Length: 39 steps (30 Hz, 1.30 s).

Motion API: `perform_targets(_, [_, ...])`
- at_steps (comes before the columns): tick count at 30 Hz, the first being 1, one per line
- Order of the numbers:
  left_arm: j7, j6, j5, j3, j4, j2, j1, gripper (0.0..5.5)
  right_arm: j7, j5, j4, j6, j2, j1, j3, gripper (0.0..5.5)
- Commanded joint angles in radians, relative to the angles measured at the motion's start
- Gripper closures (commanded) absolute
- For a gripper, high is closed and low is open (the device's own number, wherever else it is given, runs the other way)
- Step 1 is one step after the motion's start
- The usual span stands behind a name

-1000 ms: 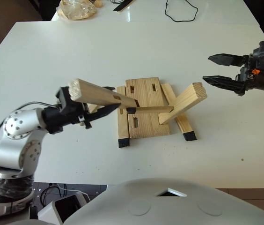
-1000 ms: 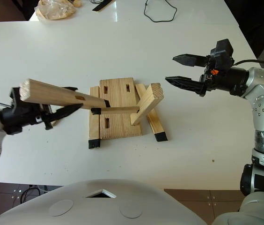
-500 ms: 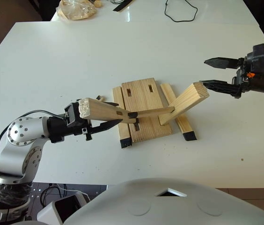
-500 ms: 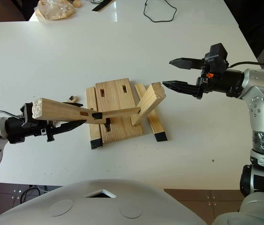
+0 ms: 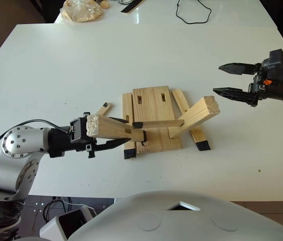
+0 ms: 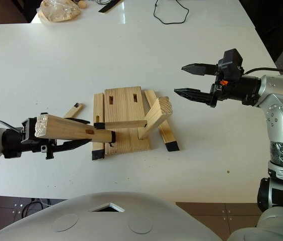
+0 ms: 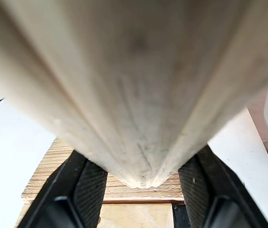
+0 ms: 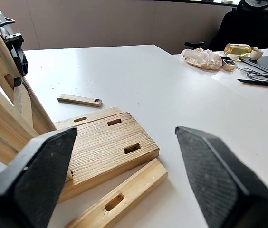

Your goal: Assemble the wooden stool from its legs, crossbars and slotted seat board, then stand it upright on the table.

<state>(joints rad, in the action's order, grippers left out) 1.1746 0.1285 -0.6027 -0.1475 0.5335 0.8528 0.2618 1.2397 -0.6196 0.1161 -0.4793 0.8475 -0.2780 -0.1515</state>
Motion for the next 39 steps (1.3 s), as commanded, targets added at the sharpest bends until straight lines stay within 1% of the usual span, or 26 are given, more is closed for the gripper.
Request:
perform_targets(1, [-0.021,0.074,0.103,0.062,-0.050,0.052,0.013,3.47,0.009,0.019,0.005,0.016,0.004,0.008,0.017,1.69])
perform_targets(5, [-0.042,0.159,0.094,0.124,-0.054,0.081,-0.022,3.47,0.021,0.038,0.007,0.040,0.002,0.012,0.037,1.69])
perform_targets(11, [-0.031,0.202,0.101,0.204,-0.076,0.119,-0.055,3.47,0.032,0.059,0.004,0.067,-0.006,0.008,0.065,1.69])
perform_targets(13, [-0.030,0.231,0.070,0.223,-0.075,0.119,-0.075,3.47,0.033,0.063,0.003,0.075,-0.009,0.007,0.070,1.69])
perform_targets(19, [-0.036,0.286,0.038,0.279,-0.166,0.098,-0.161,3.47,0.034,0.075,-0.004,0.100,-0.023,-0.002,0.091,1.69])
perform_targets(23, [-0.044,0.283,0.054,0.317,-0.208,0.091,-0.194,3.47,0.035,0.079,-0.004,0.107,-0.034,-0.011,0.098,1.69])
perform_targets(27, [-0.053,0.262,0.093,0.368,-0.182,0.099,-0.204,3.47,0.028,0.078,0.004,0.107,-0.042,-0.024,0.102,1.69])
perform_targets(34, [-0.127,0.274,0.167,0.446,-0.151,0.096,-0.235,3.47,-0.030,0.045,0.049,0.062,-0.066,-0.082,0.085,1.69])
perform_targets(37, [-0.170,0.285,0.176,0.460,-0.158,0.092,-0.251,3.47,-0.065,0.082,0.046,0.078,-0.071,-0.099,0.095,1.69])
perform_targets(39, [-0.205,0.309,0.167,0.461,-0.160,0.087,-0.266,3.47,-0.132,0.108,0.022,0.092,-0.096,-0.141,0.084,1.69])
